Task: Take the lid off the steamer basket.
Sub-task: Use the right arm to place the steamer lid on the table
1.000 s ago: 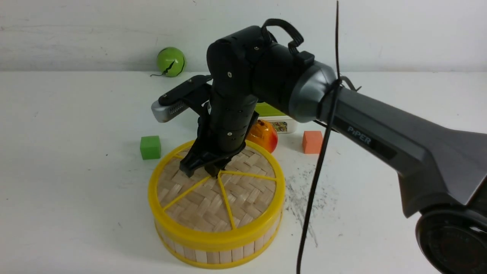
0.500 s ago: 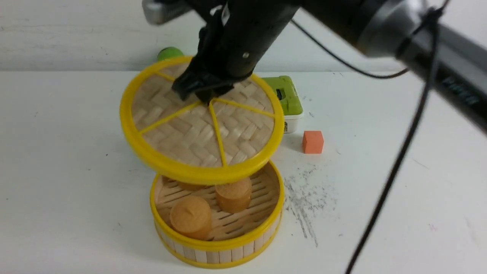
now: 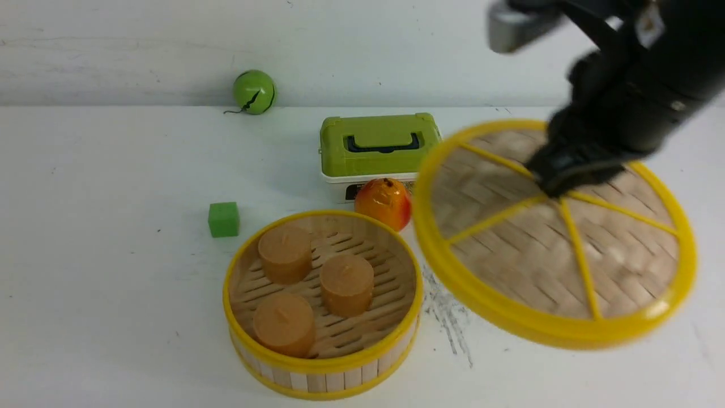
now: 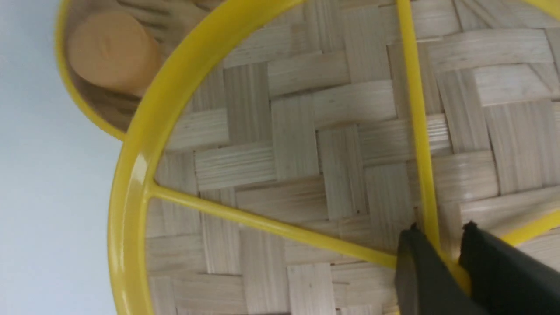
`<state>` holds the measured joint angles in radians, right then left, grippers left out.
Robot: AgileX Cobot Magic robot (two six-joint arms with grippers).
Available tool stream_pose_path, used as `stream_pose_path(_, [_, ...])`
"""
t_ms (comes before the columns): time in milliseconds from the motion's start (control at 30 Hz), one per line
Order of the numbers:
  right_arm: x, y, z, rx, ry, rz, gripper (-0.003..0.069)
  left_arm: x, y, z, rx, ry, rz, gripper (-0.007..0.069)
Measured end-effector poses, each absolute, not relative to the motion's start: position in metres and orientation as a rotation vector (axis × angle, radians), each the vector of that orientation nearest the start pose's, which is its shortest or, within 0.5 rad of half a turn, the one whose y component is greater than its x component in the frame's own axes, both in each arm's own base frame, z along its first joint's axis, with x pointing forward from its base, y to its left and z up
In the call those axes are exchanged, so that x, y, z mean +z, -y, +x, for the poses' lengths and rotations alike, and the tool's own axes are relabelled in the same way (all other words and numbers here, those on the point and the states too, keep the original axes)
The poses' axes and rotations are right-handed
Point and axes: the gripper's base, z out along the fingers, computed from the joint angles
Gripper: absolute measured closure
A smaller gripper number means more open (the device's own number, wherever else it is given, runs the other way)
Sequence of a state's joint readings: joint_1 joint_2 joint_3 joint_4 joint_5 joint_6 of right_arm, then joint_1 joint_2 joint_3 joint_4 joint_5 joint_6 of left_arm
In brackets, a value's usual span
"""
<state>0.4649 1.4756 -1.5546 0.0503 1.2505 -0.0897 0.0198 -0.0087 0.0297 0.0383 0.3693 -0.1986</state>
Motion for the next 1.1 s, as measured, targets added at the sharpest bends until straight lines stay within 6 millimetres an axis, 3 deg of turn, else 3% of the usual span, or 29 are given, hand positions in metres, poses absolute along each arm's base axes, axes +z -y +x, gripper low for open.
stream_pose_path(67, [0.363,-0.109,0.264,0.188,-2.640,-0.597,0.0552,0.170,-0.002,0.053,-0.086,-1.866,-0.180,0.0386])
stream_pose_path(100, [0.361,-0.107,0.264,0.186,-2.643,-0.589,0.0552,0.170,-0.002,0.053,-0.086,-1.866,-0.180,0.0386])
stream_pose_path(233, [0.318,-0.089,0.277,0.165,-2.694,-0.477,0.0552,0.170,-0.002,0.053,-0.086,-1.866,-0.180,0.0386])
stream_pose_path(533, [0.267,-0.097,0.318,0.157,-2.677,-0.442,0.0552,0.170,-0.002,0.053,-0.086,-1.866,-0.180,0.0386])
stream_pose_path(600, [0.244,-0.101,0.333,0.152,-2.682,-0.436,0.0552,0.170,-0.002,0.053,-0.086,-1.866,-0.180,0.0386])
stream_pose_path(767, [0.210,-0.105,0.348,0.139,-2.726,-0.438,0.0552,0.170,-0.002,0.053,-0.086,-1.866,-0.180,0.0386])
stream_pose_path(1000, [0.198,-0.107,0.354,0.138,-2.717,-0.428,0.0523,0.170,-0.002,0.053,-0.086,-1.866,-0.180,0.0386])
stream_pose_path(1100, [0.202,-0.107,0.356,0.146,-2.729,-0.395,0.0426,0.170,-0.002,0.053,-0.086,-1.866,-0.180,0.0386])
